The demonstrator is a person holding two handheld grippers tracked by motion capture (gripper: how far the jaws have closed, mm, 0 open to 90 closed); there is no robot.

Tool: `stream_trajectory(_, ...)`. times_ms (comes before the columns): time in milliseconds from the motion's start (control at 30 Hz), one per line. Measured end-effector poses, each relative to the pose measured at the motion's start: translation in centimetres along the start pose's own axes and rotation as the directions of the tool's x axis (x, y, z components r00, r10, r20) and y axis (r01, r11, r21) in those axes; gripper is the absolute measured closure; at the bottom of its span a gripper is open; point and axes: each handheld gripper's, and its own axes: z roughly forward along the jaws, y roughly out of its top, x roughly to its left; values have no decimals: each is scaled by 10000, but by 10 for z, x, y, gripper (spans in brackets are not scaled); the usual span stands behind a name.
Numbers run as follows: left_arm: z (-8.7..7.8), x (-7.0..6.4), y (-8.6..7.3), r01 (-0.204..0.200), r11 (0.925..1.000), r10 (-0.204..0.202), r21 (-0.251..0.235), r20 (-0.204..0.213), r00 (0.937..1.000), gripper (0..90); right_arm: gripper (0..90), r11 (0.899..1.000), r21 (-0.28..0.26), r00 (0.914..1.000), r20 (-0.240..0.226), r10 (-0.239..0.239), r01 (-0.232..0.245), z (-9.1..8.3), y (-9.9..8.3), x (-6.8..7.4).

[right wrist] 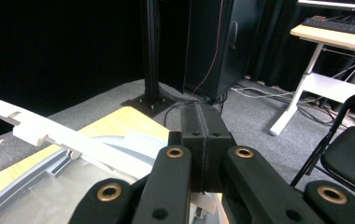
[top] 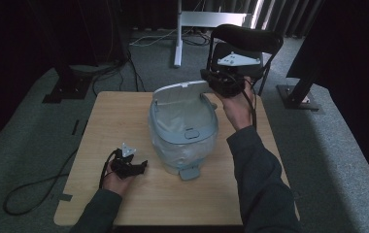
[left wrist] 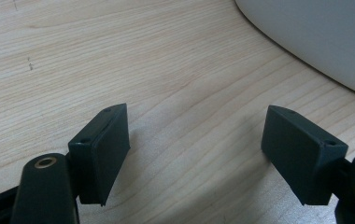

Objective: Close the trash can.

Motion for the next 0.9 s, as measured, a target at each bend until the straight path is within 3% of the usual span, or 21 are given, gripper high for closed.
stream_trajectory(900,0,0,0,-8,10000,8,18,-4,10000,233,899,9979,243,9970,-504,-585,597,-13,-18,17)
